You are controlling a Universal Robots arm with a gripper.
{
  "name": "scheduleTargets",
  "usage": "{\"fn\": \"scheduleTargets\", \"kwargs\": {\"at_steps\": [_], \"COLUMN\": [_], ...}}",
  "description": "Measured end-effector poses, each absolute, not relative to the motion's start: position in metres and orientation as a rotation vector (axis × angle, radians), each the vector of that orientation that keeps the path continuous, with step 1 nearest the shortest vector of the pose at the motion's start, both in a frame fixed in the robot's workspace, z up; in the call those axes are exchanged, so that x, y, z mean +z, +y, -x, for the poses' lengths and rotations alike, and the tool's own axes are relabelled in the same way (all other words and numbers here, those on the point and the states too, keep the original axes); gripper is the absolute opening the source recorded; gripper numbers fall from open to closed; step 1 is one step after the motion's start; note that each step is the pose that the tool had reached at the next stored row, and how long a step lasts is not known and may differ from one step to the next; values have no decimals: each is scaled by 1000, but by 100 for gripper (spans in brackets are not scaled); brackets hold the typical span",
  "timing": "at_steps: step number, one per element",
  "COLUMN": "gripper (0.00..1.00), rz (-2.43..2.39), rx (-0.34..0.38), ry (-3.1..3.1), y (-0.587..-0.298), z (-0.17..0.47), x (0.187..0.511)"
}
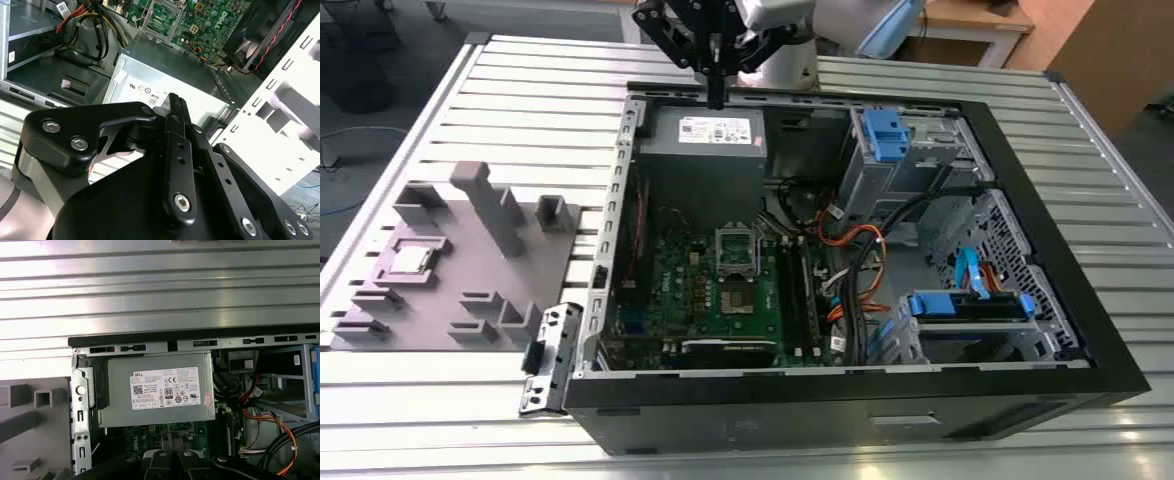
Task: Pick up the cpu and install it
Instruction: 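Reach for the cpu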
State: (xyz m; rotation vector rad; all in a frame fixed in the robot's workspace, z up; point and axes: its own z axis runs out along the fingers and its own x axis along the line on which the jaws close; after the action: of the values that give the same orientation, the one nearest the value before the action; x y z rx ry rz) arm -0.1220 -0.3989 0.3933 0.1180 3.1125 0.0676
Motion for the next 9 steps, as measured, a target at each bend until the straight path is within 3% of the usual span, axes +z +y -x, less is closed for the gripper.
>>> {"fn": "scheduleTargets", "kwargs": {"at_steps": [9], "gripper": [11], "rz": [-118], "rx": [68], "ry": [3113], "y": [-399], "z": [122], "x": [393]}}
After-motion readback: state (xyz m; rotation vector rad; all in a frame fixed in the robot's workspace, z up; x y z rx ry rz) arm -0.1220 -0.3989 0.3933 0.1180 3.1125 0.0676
